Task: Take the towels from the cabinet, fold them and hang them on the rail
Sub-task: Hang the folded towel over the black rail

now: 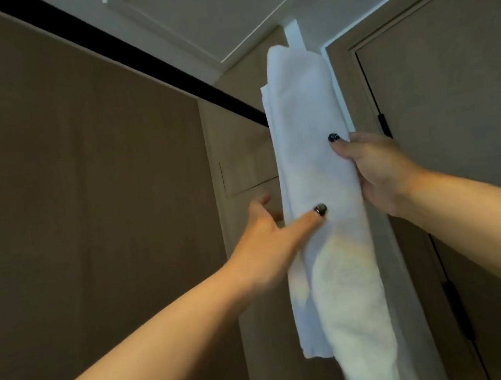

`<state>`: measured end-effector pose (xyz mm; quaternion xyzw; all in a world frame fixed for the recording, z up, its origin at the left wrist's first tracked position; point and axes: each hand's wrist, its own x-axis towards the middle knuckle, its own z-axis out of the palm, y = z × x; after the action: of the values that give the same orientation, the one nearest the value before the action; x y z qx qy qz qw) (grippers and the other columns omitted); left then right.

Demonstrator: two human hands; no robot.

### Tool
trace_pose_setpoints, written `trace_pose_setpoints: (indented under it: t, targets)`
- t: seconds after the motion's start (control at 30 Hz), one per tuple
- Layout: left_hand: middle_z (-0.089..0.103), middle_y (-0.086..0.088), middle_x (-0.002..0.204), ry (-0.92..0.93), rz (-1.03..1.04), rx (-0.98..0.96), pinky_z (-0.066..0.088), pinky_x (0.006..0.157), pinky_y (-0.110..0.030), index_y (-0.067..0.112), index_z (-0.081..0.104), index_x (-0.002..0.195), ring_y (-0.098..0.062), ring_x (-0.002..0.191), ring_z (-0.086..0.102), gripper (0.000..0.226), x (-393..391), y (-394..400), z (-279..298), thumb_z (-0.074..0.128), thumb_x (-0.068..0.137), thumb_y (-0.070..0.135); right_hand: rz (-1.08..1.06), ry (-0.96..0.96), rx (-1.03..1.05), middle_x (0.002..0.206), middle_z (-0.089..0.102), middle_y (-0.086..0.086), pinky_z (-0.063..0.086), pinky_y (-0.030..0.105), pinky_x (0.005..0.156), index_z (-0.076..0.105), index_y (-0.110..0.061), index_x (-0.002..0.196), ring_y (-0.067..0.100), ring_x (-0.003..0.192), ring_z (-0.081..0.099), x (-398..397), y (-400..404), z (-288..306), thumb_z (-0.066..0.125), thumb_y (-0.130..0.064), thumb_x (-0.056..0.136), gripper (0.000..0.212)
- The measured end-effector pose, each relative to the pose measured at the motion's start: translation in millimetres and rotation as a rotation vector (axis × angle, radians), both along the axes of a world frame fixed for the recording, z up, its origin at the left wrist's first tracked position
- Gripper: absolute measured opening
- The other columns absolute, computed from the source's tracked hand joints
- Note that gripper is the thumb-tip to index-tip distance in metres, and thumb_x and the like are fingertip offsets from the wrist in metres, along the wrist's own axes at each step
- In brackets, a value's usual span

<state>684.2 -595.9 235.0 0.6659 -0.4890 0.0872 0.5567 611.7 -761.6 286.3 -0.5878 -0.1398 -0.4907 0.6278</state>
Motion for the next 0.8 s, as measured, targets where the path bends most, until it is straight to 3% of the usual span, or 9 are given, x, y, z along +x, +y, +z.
trace_pose_setpoints:
  t: [0.1,0.23,0.37,0.47,0.57,0.7,0.8]
  targets:
    - [0.06,0.012,0.12,-0.067,0.015,0.004,0.055,0.095,-0.037,0.03,0.027,0.138,-0.009,0.106,0.064,0.083,23.9,-32.5,9.4,0.081,0.076,0.044,0.043,-0.053,-0.022,0.101,0.074,0.009,0.06,0.03,0.071,0.066,-0.006,0.102,0.017,0.083,0.073,30.9,-25.2,32.2,0.057,-0.016,0.098,0.014]
    - [0.067,0.012,0.117,-0.203,0.044,-0.152,0.057,0.092,-0.039,0.029,0.049,0.126,-0.008,0.105,0.067,0.057,54.1,-70.2,30.5,0.08,0.079,0.036,0.061,-0.127,-0.043,0.103,0.073,0.012,0.06,0.036,0.076,0.067,-0.005,0.102,0.024,0.09,0.072,65.2,-52.1,74.8,0.059,-0.017,0.097,0.014]
    - [0.066,0.014,0.108,-0.349,0.224,-0.29,0.057,0.087,-0.035,0.029,0.056,0.114,-0.006,0.097,0.067,0.032,79.0,-94.1,65.1,0.073,0.087,0.031,0.095,-0.212,-0.069,0.101,0.073,0.012,0.059,0.038,0.08,0.067,-0.006,0.101,0.026,0.091,0.071,95.9,-70.6,121.0,0.06,-0.015,0.097,0.013]
    - [0.063,0.014,0.104,-0.398,0.349,-0.323,0.059,0.084,-0.034,0.026,0.053,0.115,-0.007,0.094,0.065,0.035,90.5,-101.8,92.7,0.073,0.087,0.033,0.109,-0.261,-0.063,0.103,0.072,0.013,0.059,0.041,0.083,0.067,-0.005,0.1,0.028,0.092,0.07,118.9,-77.1,157.1,0.061,-0.015,0.096,0.012]
    - [0.061,0.015,0.108,-0.447,0.41,-0.306,0.059,0.08,-0.029,0.03,0.048,0.118,-0.005,0.096,0.063,0.058,101.4,-105.3,106.3,0.084,0.074,0.035,0.065,-0.284,-0.022,0.102,0.07,0.012,0.058,0.044,0.086,0.066,-0.007,0.095,0.029,0.094,0.069,140.8,-78.4,188.9,0.064,-0.016,0.094,0.009]
    - [0.055,0.02,0.114,-0.476,0.481,-0.166,0.055,0.079,-0.021,0.037,0.038,0.128,-0.002,0.102,0.059,0.081,116.7,-108.8,102.8,0.089,0.065,0.039,-0.04,-0.346,0.053,0.098,0.062,0.001,0.055,0.028,0.074,0.064,-0.011,0.115,0.021,0.087,0.063,162.0,-74.4,218.1,0.059,-0.01,0.087,0.028]
    - [0.054,0.022,0.114,-0.525,0.549,-0.159,0.056,0.08,-0.022,0.039,0.036,0.128,0.0,0.102,0.058,0.077,129.2,-107.1,96.8,0.086,0.069,0.037,-0.081,-0.413,0.045,0.115,0.057,-0.003,0.05,0.029,0.085,0.055,-0.025,0.124,0.019,0.099,0.057,171.7,-63.3,226.6,0.052,-0.009,0.083,0.044]
